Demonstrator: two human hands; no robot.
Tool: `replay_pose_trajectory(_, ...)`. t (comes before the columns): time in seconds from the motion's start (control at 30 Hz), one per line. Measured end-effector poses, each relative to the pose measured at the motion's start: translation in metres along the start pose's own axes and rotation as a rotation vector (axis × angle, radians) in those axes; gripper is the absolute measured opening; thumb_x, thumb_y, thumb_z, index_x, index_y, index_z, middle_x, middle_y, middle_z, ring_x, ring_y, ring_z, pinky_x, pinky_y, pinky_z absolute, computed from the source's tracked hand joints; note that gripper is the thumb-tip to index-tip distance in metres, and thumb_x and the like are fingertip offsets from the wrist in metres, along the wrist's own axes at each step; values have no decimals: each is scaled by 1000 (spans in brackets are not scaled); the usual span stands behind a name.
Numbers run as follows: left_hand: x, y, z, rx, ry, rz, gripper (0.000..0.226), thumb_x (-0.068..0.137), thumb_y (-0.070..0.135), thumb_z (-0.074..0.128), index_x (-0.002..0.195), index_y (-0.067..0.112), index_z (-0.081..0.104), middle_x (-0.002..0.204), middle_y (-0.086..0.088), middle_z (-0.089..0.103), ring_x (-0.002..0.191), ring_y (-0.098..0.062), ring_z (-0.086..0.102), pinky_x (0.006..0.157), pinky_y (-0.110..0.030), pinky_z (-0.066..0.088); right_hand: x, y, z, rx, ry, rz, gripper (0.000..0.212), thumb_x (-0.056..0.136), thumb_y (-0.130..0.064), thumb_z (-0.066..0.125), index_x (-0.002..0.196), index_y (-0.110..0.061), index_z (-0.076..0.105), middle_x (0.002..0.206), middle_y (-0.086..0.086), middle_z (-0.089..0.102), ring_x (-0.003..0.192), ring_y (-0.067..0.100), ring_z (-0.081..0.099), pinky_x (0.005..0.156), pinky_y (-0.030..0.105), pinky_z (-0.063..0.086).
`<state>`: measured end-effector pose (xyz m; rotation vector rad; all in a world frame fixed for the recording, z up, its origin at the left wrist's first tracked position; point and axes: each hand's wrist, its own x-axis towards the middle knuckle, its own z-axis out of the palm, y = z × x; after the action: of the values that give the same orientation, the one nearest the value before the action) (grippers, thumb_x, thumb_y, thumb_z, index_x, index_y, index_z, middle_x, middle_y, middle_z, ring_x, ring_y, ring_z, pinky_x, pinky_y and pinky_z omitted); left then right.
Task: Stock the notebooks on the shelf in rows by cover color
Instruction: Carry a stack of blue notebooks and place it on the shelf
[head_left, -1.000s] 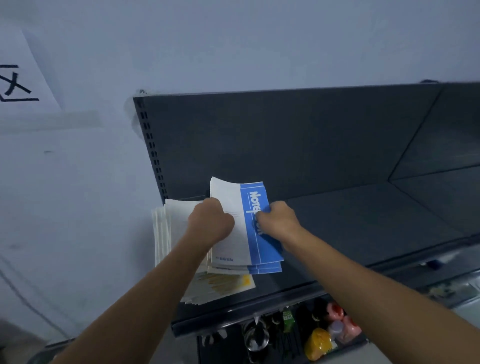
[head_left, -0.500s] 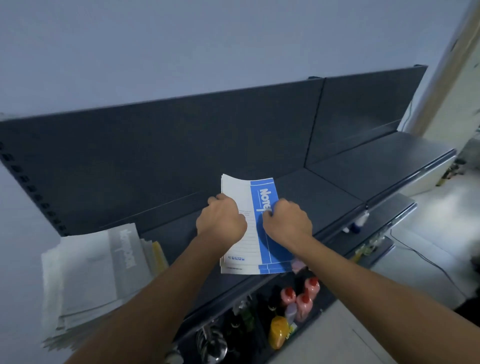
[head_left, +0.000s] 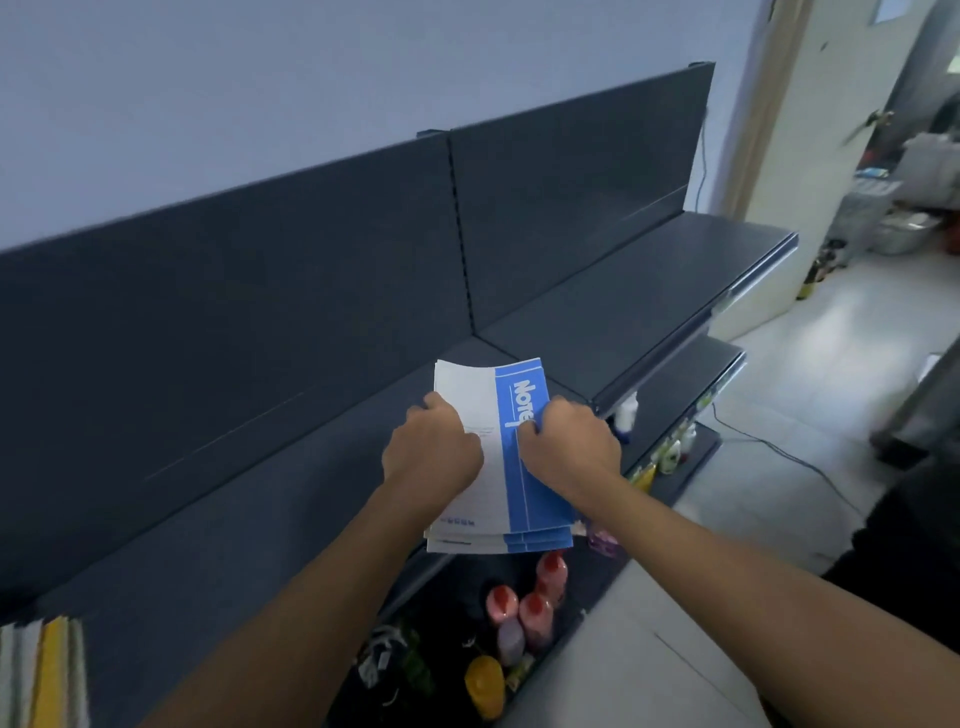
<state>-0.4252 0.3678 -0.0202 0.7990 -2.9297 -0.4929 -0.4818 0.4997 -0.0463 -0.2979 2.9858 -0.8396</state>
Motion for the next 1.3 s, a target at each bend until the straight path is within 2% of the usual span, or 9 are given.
replay_pose_trajectory(0.1,15,38,12,11,-7,16,37,96,32,52,124,11,40,118,-9,55,99,-29,60,74,-38,50,22,29,-18,60,-7,26,22,93,-23,46,74,-15,38,82,5,57,70,26,53,58,31,38)
replay_pose_trajectory(0.27,49,97,23,46,-21,72,37,95,33,51,123,11,42,120,-10,54,102,-30,59,71,-37,45,61,65,-46,81,35,90,21,93,-19,47,74,-12,42,78,5,56,60,19,46,52,29,32)
replay_pose_trajectory(0.47,100,151,42,76,-37,134,46,95,34,52,131,8,41,127,-12,53,109,-34,58,73,-38,42,115,95,-61,43,70,172,25,97,-24,46,74,-12,43,86,8,57,78,33,55,64,34,41)
replay_pose_trajectory(0.73,160,209,69,26,-69,196,50,94,33,53,135,7,40,130,-12,53,113,-35,57,75,-38,42,180,137,-76,75,93,207,20,102,-24,53,88,-10,50,92,9,61,82,30,56,72,38,50)
replay_pose_trajectory(0.83,177,223,80,17,-83,198,48,94,33,54,132,5,42,128,-13,55,111,-35,58,73,-38,42,202,150,-78,91,72,220,19,101,-24,54,92,-7,57,88,7,60,80,29,56,69,35,46)
replay_pose_trajectory(0.97,203,244,91,24,-81,161,47,93,32,56,130,5,42,126,-13,55,109,-35,59,72,-38,44,239,167,-80,133,55,216,19,98,-17,54,82,-8,57,77,3,56,72,26,53,58,32,40)
replay_pose_trajectory(1.07,219,260,101,19,-90,108,48,93,31,57,130,5,42,125,-14,56,108,-34,60,72,-39,46,269,185,-80,168,12,184,23,94,-14,55,73,-9,50,78,7,62,70,28,56,58,32,41)
replay_pose_trajectory(1.17,232,275,110,-21,-82,42,48,93,26,57,132,4,41,124,-15,55,106,-34,59,70,-38,43,299,199,-82,176,-46,138,20,95,-19,55,77,-10,53,89,9,65,69,22,56,54,28,38)
replay_pose_trajectory(1.3,240,282,122,-98,-60,-61,38,91,27,56,121,7,45,117,-16,55,94,-31,58,60,-32,40,331,213,-81,161,-114,44,14,97,-22,55,88,-12,57,98,7,63,80,24,58,65,31,40)
